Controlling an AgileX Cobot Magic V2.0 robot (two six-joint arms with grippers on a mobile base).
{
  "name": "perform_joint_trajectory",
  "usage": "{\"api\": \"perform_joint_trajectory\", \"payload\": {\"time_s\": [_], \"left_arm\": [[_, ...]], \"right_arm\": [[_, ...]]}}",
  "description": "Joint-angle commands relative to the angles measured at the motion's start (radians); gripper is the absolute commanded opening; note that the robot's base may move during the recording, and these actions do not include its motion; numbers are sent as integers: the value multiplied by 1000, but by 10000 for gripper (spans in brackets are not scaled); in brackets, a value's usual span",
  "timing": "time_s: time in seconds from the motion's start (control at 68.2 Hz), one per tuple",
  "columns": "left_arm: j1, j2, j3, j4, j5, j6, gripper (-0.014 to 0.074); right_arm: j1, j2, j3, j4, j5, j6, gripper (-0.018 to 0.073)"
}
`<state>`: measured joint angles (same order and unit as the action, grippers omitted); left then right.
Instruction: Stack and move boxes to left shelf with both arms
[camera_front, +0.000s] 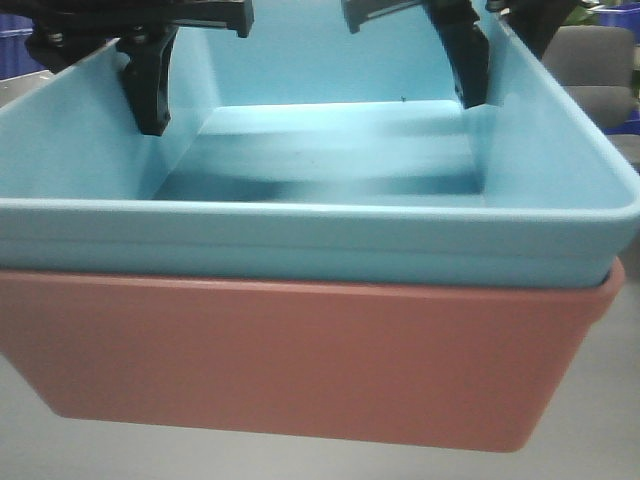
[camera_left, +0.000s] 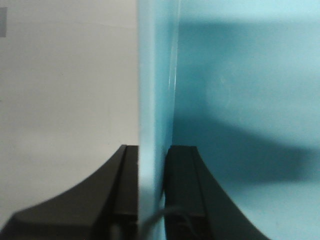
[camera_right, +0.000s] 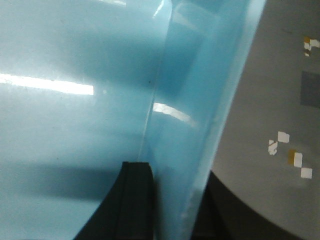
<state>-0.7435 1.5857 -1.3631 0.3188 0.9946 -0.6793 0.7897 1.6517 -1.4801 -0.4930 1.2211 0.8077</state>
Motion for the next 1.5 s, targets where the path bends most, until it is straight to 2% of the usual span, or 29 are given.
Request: {"api": "perform_joint_trajectory", "payload": {"time_s": [0.0, 1.481], "left_arm": [[-38, -49, -54, -79, -210, -1, -12], [-38, -49, -54, -76, -210, -1, -12]], "right_arm": [[30, -41, -45, 49, -159, -21, 57], [30, -41, -45, 48, -158, -21, 57]]}}
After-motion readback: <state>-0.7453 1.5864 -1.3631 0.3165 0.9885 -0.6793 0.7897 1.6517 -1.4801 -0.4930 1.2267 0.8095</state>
